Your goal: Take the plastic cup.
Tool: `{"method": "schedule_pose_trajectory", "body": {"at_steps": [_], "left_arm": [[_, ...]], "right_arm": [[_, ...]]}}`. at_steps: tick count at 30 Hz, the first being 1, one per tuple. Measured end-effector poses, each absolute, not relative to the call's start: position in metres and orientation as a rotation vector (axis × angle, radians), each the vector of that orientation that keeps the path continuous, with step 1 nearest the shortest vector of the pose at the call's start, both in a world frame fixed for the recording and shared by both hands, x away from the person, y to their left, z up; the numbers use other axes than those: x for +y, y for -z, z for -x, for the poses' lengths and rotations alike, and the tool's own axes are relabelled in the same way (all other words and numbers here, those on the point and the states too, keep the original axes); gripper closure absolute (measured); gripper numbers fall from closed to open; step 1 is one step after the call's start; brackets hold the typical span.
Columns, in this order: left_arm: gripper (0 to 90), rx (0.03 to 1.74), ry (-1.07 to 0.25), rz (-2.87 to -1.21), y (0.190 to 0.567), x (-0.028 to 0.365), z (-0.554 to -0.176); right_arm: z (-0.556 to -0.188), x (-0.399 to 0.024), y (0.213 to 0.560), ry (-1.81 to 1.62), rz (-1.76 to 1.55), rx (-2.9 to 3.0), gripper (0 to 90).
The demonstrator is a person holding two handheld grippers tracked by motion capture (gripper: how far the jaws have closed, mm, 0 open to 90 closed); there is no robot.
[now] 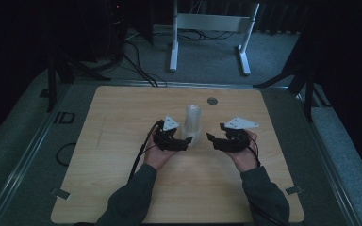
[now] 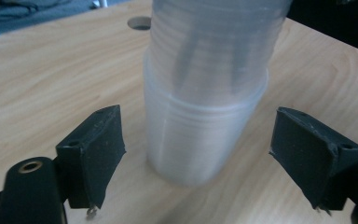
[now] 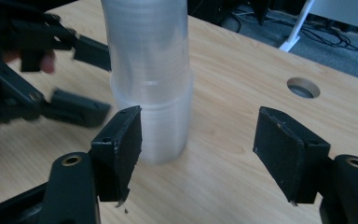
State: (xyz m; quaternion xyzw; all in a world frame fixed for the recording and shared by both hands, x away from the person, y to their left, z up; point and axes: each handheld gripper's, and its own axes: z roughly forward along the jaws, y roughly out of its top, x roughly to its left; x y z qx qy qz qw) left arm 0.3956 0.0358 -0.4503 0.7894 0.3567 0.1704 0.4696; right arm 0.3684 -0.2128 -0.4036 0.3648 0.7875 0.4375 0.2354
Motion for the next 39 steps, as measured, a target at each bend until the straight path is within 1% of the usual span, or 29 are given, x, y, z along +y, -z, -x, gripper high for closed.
{"method": "schedule_pose_trajectory", "body": {"at_steps": [3, 15, 21, 33, 39], "left_arm": [[17.0, 0.875, -0.413, -1.936, 0.454, 0.029, -0.4], [18.1, 0.868, -0.422, -1.924, 0.458, 0.024, -0.409], [21.5, 0.865, -0.422, -1.933, 0.46, 0.022, -0.409], [22.1, 0.862, -0.442, -1.929, 0.459, 0.021, -0.407], [22.4, 0.858, -0.448, -1.929, 0.459, 0.021, -0.406]], "right_arm": [[-0.373, -0.208, 0.4, -1.229, -0.994, 2.147, 30.3], [-0.389, -0.187, 0.384, -1.278, -0.949, 2.141, 30.8], [-0.397, -0.175, 0.38, -1.298, -0.93, 2.142, 30.6], [-0.409, -0.155, 0.375, -1.315, -0.886, 2.146, 30.9], [-0.416, -0.146, 0.374, -1.301, -0.863, 2.167, 32.7]]}}
